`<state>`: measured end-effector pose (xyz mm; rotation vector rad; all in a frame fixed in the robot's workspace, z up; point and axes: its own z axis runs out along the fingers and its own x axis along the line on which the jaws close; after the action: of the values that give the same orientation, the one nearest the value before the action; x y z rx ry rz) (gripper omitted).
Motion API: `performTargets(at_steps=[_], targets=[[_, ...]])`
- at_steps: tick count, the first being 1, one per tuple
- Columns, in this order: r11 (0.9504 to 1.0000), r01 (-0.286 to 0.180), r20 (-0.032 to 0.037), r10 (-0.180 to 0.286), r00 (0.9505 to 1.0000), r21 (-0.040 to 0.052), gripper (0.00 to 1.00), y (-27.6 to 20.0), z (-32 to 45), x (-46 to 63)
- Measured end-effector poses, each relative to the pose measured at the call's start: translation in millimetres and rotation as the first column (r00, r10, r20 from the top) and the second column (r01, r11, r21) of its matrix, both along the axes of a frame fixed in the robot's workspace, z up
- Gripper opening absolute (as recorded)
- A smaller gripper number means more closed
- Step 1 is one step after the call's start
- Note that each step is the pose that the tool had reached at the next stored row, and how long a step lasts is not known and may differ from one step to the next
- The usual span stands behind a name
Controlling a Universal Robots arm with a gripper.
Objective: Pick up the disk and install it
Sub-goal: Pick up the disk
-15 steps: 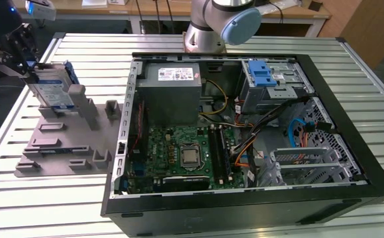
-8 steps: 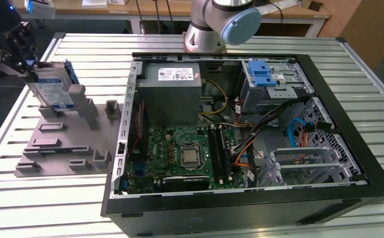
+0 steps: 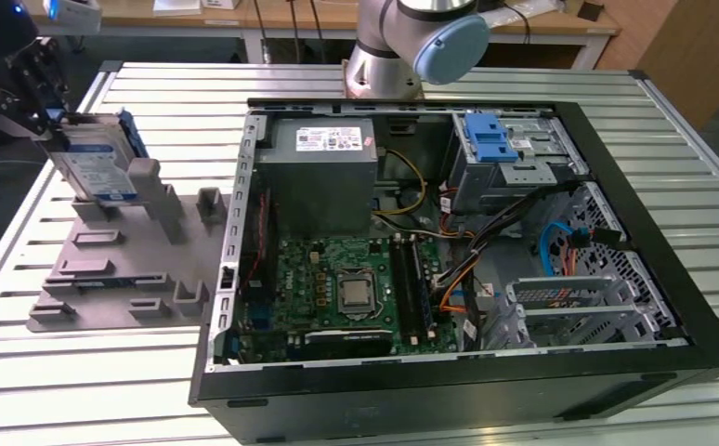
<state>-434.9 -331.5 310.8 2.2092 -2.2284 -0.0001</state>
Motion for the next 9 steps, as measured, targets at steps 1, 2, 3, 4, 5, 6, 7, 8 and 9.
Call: performTargets(at_steps=[1, 2, 3, 4, 5, 6, 7, 8, 9], targets=[[1.0, 0.0, 0.0, 0.0, 1.0, 0.0001, 0.36, 0.0, 0.4, 0.0], [1.0, 0.0, 0.0, 0.0, 1.0, 0.0002, 0.36, 0.0, 0.9, 0.0], [1.0, 0.0, 0.0, 0.0, 1.0, 0.0001, 0.36, 0.0, 1.4, 0.0], [1.0, 0.0, 0.0, 0.0, 1.0, 0.0002, 0.36, 0.0, 1.8, 0.0], [1.0, 0.0, 0.0, 0.0, 1.0, 0.0002, 0.36, 0.0, 2.5, 0.0], [1.0, 0.0, -0.0001, 0.0, 1.0, 0.0001, 0.36, 0.0, 3.3, 0.0], [1.0, 0.0, -0.0002, 0.0, 1.0, 0.0001, 0.36, 0.0, 4.2, 0.0], [1.0, 0.0, 0.0001, 0.0, 1.0, 0.0002, 0.36, 0.0, 5.0, 0.0], [1.0, 0.0, 0.0002, 0.0, 1.0, 0.0002, 0.36, 0.0, 5.5, 0.0]])
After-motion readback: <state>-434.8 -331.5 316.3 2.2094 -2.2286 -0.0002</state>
